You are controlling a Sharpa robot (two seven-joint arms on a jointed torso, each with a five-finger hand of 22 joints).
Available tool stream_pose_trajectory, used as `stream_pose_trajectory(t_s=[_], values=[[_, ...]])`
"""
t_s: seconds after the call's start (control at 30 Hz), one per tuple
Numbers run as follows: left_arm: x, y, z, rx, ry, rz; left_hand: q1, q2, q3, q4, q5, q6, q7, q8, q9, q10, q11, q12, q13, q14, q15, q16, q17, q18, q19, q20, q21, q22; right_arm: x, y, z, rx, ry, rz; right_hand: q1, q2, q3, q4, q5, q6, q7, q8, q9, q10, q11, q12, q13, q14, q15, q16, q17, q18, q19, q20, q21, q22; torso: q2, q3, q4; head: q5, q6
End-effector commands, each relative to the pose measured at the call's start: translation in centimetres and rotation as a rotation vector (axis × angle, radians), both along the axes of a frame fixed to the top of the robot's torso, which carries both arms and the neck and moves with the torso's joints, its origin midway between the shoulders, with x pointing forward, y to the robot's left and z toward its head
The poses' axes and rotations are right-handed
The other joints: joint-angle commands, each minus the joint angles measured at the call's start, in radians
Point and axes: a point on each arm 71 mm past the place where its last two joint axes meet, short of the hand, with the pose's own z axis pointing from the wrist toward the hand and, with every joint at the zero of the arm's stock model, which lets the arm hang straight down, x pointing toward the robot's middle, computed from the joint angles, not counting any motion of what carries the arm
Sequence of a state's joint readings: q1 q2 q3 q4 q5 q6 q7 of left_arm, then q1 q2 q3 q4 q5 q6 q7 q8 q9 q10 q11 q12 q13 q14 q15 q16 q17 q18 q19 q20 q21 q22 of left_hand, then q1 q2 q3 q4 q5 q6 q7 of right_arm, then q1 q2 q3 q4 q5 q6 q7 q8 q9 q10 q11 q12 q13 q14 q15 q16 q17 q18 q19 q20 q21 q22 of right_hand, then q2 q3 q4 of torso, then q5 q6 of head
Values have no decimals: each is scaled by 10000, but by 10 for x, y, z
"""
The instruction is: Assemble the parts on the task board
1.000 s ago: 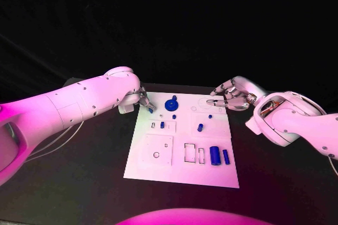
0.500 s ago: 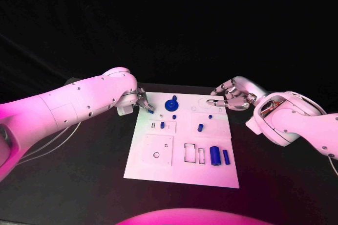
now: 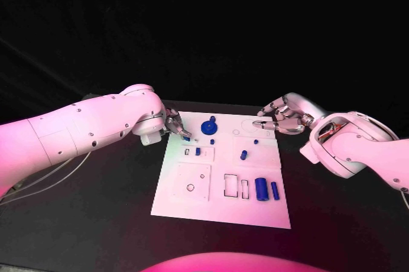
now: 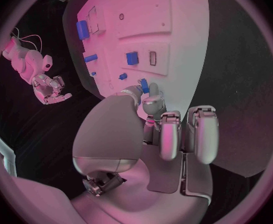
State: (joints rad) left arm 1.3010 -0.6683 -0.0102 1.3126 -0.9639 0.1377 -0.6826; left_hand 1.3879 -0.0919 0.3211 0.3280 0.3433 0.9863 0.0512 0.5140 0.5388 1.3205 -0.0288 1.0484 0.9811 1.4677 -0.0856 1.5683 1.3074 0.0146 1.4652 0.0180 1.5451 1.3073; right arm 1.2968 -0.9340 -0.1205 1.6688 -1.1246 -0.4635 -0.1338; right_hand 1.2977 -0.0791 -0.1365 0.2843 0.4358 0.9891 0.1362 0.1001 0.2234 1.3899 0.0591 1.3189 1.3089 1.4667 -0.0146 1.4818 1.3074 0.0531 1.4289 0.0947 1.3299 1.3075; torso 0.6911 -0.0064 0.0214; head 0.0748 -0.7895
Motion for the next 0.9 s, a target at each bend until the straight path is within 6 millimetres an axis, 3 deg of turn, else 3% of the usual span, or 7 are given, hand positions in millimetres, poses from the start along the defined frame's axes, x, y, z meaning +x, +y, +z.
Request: stream_pose_trajectory(t_s=[0.03,0.5,0.9], values=[[-3,-3,3,-180,-582,-201,-13,-158,1312,-1206,-7,27,-91,83,21,101,-13,44,21,1031,34,25,2633,-25,741,67,-15,2192,-1,0,0,-65,-10,91,-32,73,-55,16,48,52,-15,40,12,-9,-66,3,153,618,-39,-54,841,81,-53,-39,-66,1085,10,-6,9,34,-27],[-20,-4,-11,353,-1157,-782,-102,-504,1604,-1387,-20,77,-140,254,90,281,-53,264,202,1031,11,25,2633,-56,823,61,55,2308,-1,0,-1,-58,-8,100,-32,73,-55,16,48,52,-15,40,12,-9,-66,3,153,618,-39,-54,841,81,-53,-39,-66,1085,18,-10,-12,102,-99],[-28,-5,-23,646,-1093,-798,-138,-572,1682,-1427,-28,110,-157,304,105,352,-68,346,275,1031,0,25,2633,-75,872,57,97,2376,-1,-1,-2,-58,-1,98,-34,79,-65,18,65,54,-15,42,13,-14,-67,-4,146,615,-40,-63,826,85,-62,-40,-86,1075,25,-7,-15,82,-125]])
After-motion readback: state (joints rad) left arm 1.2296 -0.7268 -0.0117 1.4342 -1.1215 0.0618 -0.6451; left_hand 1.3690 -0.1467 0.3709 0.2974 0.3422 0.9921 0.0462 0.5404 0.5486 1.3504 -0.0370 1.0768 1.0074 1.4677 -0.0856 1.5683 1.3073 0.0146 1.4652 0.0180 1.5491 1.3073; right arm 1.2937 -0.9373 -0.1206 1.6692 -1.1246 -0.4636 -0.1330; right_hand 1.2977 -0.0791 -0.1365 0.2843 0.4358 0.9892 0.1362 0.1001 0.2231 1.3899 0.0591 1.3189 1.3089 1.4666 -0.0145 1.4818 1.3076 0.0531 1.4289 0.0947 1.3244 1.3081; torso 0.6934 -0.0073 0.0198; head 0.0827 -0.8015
